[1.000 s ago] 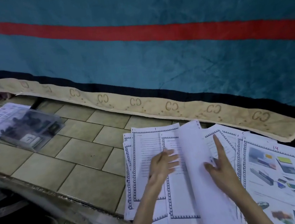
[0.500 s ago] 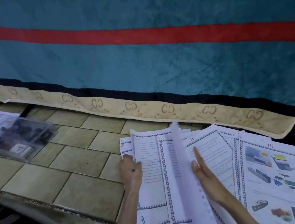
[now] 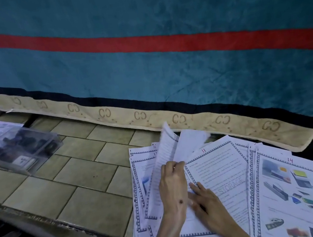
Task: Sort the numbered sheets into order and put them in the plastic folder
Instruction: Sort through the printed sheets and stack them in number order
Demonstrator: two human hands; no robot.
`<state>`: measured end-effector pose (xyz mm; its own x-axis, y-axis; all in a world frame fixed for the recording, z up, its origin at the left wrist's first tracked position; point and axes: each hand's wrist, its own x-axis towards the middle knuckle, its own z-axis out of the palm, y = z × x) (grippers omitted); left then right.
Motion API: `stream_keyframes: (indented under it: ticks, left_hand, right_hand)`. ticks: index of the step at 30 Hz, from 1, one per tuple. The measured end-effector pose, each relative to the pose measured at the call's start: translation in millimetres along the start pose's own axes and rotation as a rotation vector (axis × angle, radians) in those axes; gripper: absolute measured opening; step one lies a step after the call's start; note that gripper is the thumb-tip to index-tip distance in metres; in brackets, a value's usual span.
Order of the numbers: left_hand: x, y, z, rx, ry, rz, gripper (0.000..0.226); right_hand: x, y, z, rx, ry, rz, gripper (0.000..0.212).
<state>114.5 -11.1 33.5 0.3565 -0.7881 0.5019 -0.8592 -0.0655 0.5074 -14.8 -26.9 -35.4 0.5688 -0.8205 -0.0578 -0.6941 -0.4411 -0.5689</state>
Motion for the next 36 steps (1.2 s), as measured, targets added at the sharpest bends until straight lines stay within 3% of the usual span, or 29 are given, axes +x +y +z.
stream_keyframes:
  ticks: [3, 6, 8, 11, 15, 18, 20, 22, 26, 29, 31, 33, 36]
  left_hand:
    - [-6, -10, 3, -0.008, -0.028, -0.014, 0.033]
    - [-4, -19, 4, 0.009, -0.162, -0.233, 0.037]
    - [1, -28, -1, 0.057, -0.202, -0.311, 0.037]
    - [20, -37, -31, -0.09, -0.169, -0.442, 0.024]
    - [54, -65, -82, -0.117, 0.007, -0.673, 0.033]
    - [70, -58, -127, -0.099, 0.093, -0.665, 0.033]
    - [76, -45, -157, -0.078, 0.14, -0.613, 0.03]
    - [84, -36, -180, -0.105, 0.136, -0.565, 0.025]
    - [92, -17, -182, -0.419, 0.063, -0.478, 0.026]
    - [87, 12, -152, -0.543, -0.003, -0.49, 0.021]
    - [80, 31, -120, -0.65, -0.107, -0.502, 0.019]
    - [70, 46, -83, -0.79, -0.221, -0.562, 0.018]
    - [51, 72, -28, -1.022, -0.462, -0.736, 0.011]
  right_hand:
    - [-2, -1, 1, -0.08, 0.0, -0.008, 0.08]
    - [-8, 0, 7, -0.275, 0.018, 0.012, 0.046]
    - [-9, 0, 9, -0.315, 0.013, 0.008, 0.045]
    - [-10, -3, 8, -0.32, -0.035, 0.034, 0.047]
    - [-10, -4, 13, -0.363, -0.024, 0.001, 0.046]
    - [-8, -2, 11, -0.36, -0.042, 0.046, 0.048]
    - [-6, -4, 5, -0.22, -0.01, -0.04, 0.07]
    - [-3, -8, -7, 0.095, -0.043, 0.031, 0.092]
    - [-4, -29, -58, 0.8, 0.077, 0.201, 0.093]
    - [-11, -34, -98, 1.104, 0.156, 0.185, 0.068]
    - [-20, -27, -120, 1.141, 0.293, 0.202, 0.034]
    - [-32, -8, -138, 0.996, 0.482, 0.283, 0.011]
    - [-63, 39, -153, 0.761, 0.696, 0.46, 0.022]
